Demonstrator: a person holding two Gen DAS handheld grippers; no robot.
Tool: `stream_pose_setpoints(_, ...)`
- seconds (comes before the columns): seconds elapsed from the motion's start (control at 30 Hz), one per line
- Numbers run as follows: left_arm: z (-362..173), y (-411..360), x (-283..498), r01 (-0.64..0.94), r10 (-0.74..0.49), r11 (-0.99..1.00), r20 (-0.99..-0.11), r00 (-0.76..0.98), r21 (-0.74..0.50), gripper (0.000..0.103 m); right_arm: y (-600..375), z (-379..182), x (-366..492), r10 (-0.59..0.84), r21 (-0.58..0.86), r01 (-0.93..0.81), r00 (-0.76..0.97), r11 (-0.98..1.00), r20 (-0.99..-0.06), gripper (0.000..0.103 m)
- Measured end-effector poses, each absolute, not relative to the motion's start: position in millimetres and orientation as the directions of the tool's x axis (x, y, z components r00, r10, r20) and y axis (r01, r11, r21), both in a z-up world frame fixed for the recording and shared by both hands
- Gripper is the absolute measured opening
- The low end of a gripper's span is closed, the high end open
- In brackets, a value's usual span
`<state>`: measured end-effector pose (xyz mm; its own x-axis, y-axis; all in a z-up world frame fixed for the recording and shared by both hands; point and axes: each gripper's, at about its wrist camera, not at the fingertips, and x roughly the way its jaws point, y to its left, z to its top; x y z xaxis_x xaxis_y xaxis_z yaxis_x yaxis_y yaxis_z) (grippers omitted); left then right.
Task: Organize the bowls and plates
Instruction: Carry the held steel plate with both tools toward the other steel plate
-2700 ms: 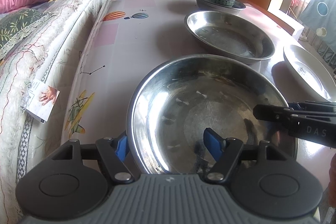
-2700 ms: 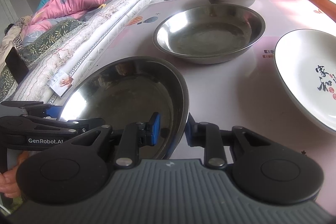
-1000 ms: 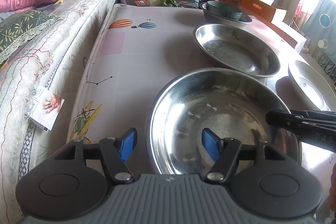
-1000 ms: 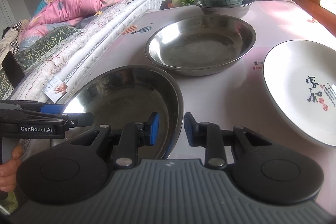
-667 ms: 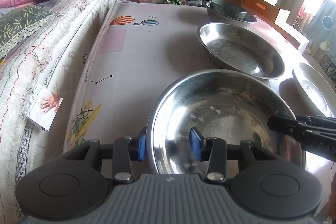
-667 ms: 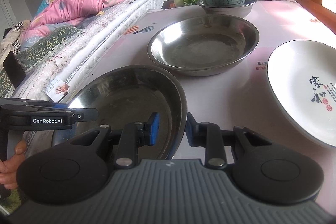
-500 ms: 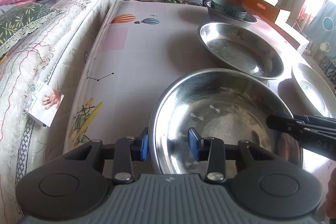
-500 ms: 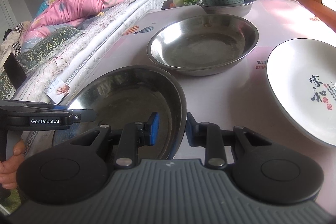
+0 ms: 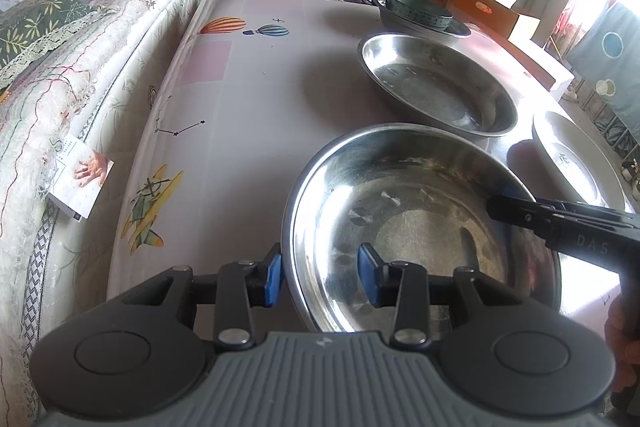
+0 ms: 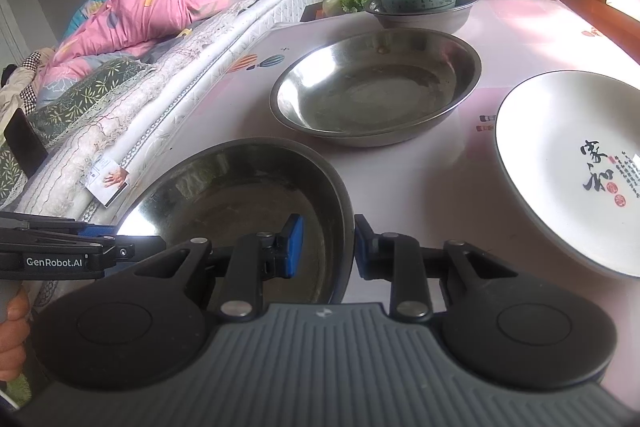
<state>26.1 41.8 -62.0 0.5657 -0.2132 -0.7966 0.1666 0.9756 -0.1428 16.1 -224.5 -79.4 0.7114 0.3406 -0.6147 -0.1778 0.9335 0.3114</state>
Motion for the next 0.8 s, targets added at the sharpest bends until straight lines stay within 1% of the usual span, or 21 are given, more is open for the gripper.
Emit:
stream_pose_setpoints(0.37,-67.0,37.4,31.2,0.165,-0.194,0.979,-0.803,0.563,-0.121,0.046,-230.1,-84.7,11.1,0.333,0.322,-0.156,0.706,0.934,-0.625,0.026)
stream_pose_setpoints(0.8,-68.4,29.4,34.7,0.166,-0.165,0.983,-0.799,0.579,-0.083,0.048,-221.8,-85.1,13.4,0.347,0.322,-0.176,0.703,0.930,-0.621,0.026)
